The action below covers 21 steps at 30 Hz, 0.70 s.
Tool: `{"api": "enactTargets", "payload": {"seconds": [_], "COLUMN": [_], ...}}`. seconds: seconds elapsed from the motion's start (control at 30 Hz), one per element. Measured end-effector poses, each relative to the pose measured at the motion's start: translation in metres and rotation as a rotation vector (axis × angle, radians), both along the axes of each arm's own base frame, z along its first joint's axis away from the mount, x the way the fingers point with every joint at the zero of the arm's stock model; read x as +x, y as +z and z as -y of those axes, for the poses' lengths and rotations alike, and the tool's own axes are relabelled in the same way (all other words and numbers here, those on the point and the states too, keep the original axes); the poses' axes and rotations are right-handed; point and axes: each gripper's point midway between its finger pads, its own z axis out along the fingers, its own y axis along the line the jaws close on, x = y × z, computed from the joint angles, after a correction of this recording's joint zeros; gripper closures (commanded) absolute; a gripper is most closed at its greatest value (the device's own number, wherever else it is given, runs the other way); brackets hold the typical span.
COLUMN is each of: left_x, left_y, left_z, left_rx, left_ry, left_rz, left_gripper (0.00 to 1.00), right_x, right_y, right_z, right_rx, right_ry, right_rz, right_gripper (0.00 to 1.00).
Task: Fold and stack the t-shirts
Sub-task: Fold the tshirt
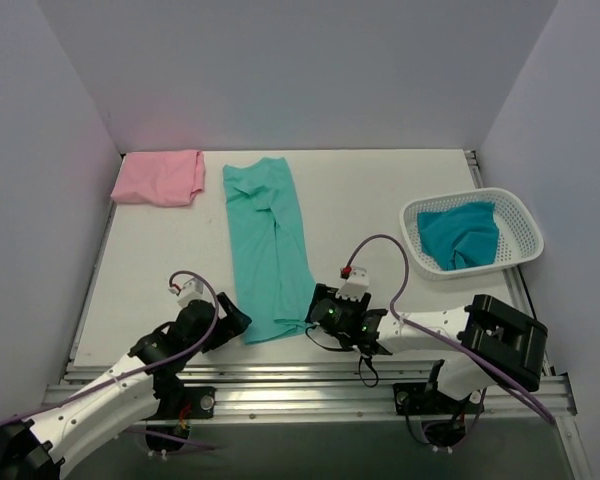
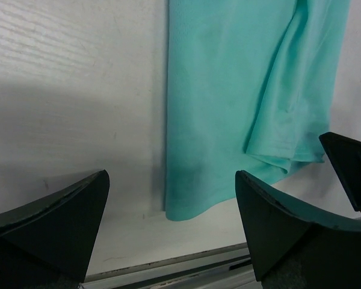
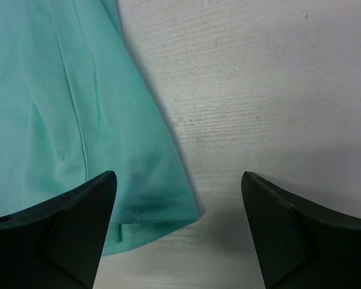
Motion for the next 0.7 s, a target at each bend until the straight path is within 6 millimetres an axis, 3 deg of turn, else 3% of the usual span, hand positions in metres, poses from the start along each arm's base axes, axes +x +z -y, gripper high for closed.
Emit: {"api": "enactTargets", "payload": {"seconds": [0.37,0.5,0.57,0.7], "left_x": [0.009,0.009,0.007,-0.003], "left_y": [-0.002,0.000,0.001,0.000], "left_z": [0.038,0.054,0.061,0.072], "left_rx": [-0.045,-0.053,-0.057,-0.051], "left_ry": [-0.036,-0.060,-0.075,-0.107], "left_rz": [0.019,0.025,0.030,0.023], "left_gripper": [0.01,0.00,0.08,0.12], "right_x": [0.013,0.015,0.015,0.014], "right_y": [0.000,0.000,-0.001,-0.005], "right_z": [-0.003,-0.002,-0.002,-0.001], "right_rx": [0.022,0.025,0.026,0.025], "right_ry": [-0.015,-0.017,-0.015,-0.007], "right_rz": [0.003,-0.002,-0.006,-0.016], "right_gripper": [0.31,0.43,0.50,0.68]}}
